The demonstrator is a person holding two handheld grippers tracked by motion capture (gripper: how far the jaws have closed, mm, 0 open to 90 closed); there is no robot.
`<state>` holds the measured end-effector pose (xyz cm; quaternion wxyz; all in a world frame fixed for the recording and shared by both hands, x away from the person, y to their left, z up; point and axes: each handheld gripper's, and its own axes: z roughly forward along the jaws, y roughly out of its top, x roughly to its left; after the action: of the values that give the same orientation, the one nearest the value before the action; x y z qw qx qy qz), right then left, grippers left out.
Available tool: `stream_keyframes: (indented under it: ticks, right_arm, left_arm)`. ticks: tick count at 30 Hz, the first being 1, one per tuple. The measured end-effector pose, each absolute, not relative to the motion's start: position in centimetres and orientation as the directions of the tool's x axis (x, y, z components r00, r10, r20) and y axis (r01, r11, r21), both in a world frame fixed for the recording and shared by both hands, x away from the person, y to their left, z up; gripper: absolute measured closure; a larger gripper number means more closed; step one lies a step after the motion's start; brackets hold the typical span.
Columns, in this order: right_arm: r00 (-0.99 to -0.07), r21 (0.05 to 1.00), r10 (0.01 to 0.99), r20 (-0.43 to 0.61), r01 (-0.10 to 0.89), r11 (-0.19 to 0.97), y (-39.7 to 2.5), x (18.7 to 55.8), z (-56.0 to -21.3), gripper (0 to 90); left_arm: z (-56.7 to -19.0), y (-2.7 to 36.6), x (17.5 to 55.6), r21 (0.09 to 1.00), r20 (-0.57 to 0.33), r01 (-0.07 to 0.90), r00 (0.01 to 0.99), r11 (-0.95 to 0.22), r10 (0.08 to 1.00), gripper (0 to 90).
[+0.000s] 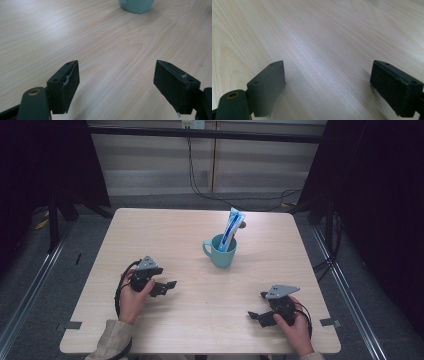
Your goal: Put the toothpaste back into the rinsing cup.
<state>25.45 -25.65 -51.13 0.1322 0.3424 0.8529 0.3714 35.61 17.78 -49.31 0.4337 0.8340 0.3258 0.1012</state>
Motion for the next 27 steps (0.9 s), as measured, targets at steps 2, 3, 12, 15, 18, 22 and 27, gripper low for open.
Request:
stream_keyframes:
  ticks: [2,3,12,15,18,22,27]
  right_arm:
    - [-0.731,0.724,0.682,0.03,0.486,0.489,-25.7,25.4,-51.1,12.1]
    - [-0.731,0.724,0.682,0.029,0.486,0.49,-25.7,25.4,-51.1,12.1]
    - [-0.73,0.724,0.682,0.029,0.486,0.49,-25.7,25.4,-51.1,12.1]
    - [-0.73,0.724,0.682,0.029,0.486,0.489,-25.7,25.4,-51.1,12.0]
    - [-0.731,0.724,0.682,0.029,0.486,0.49,-25.7,25.4,-51.1,12.1]
    - [-0.73,0.724,0.682,0.029,0.486,0.49,-25.7,25.4,-51.1,12.1]
    - [-0.73,0.724,0.682,0.029,0.486,0.489,-25.7,25.4,-51.1,12.0]
  left_arm:
    - [-49.4,17.9,35.5,0.788,-0.097,0.448,0.768,-0.423,0.633,21.0]
    - [-49.4,17.9,35.4,0.787,-0.102,0.451,0.767,-0.42,0.633,21.0]
    - [-49.8,18.1,35.1,0.783,-0.087,0.445,0.77,-0.435,0.632,21.0]
    - [-50.1,18.2,35.0,0.782,-0.094,0.452,0.766,-0.429,0.636,21.0]
    - [-50.3,18.3,34.9,0.775,-0.08,0.45,0.766,-0.443,0.638,21.0]
    - [-50.4,18.4,34.8,0.774,-0.079,0.451,0.765,-0.444,0.64,21.0]
    - [-50.5,18.4,34.7,0.769,-0.069,0.449,0.766,-0.455,0.639,21.0]
